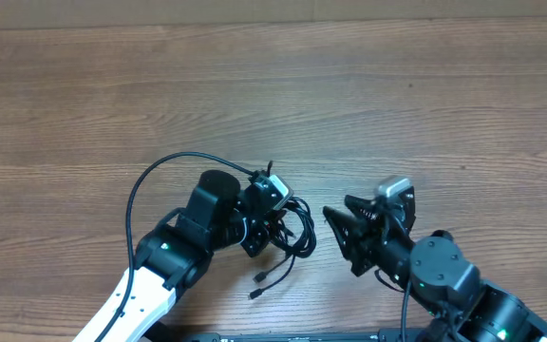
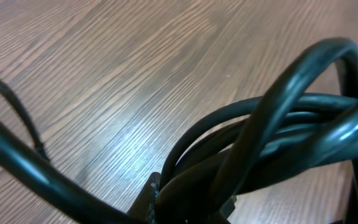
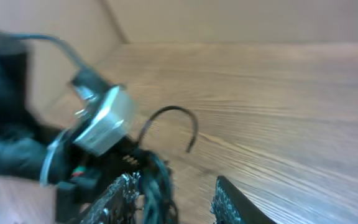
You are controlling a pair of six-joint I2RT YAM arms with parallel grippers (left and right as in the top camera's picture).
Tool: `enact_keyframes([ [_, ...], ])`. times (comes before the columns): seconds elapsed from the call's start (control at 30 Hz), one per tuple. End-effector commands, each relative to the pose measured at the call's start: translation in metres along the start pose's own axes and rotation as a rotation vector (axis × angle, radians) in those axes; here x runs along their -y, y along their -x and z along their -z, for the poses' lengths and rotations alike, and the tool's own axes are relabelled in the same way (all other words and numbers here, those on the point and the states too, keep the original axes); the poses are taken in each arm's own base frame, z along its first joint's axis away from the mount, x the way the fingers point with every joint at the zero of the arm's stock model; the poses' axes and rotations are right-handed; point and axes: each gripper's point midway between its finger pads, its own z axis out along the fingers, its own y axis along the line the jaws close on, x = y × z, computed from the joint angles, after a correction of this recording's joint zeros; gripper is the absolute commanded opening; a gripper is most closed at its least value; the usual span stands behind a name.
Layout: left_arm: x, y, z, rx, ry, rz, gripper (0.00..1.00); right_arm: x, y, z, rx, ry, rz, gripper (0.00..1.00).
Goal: Untangle cables
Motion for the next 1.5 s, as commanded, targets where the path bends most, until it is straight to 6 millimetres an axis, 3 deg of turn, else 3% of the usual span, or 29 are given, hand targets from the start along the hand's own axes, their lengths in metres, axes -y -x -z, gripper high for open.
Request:
enact_keyframes([
  [0.0, 0.016, 0.012, 0.004, 0.056, -0.118, -0.025, 0.04, -0.021, -0.007, 0.001, -0.057, 0.118, 0.101, 0.4],
  [0.23, 0.025, 0.018, 0.006, 0.086, -0.18, -0.032, 0.04, -0.019, -0.021, -0.015, -0.122, 0.102, 0.143, 0.33],
  [0.43, 0.025, 0.018, 0.006, 0.086, -0.178, -0.037, 0.04, -0.029, -0.028, -0.029, -0.159, 0.159, 0.179, 0.28],
  [0.57, 0.025, 0.018, 0.006, 0.086, -0.176, -0.054, 0.04, -0.028, -0.032, -0.036, -0.174, 0.15, 0.187, 0.09],
  [0.6, 0.024, 0.018, 0.006, 0.085, -0.172, -0.054, 0.04, -0.029, -0.03, -0.037, -0.166, 0.151, 0.186, 0.04],
  [0.77, -0.003, 0.002, 0.003, 0.01, -0.01, -0.026, 0.04, -0.027, -0.006, -0.032, -0.093, 0.113, 0.186, 0.04],
  [0.93, -0.047, -0.03, 0.01, -0.122, 0.263, 0.113, 0.04, -0.003, 0.028, -0.017, -0.035, -0.074, 0.193, 0.04],
  [1.03, -0.058, -0.04, 0.015, -0.157, 0.34, 0.166, 0.04, 0.012, 0.045, -0.006, -0.003, -0.182, 0.195, 0.04],
  [1.27, -0.057, -0.041, 0.015, -0.158, 0.338, 0.174, 0.04, 0.009, 0.062, -0.001, 0.046, -0.19, 0.181, 0.04],
  [1.4, -0.032, -0.03, 0.007, -0.117, 0.174, 0.145, 0.05, -0.001, 0.048, -0.005, -0.017, -0.121, 0.182, 0.05],
  [1.47, -0.018, -0.025, 0.004, -0.102, 0.086, 0.085, 0.04, -0.004, 0.036, -0.007, -0.07, -0.092, 0.187, 0.11],
])
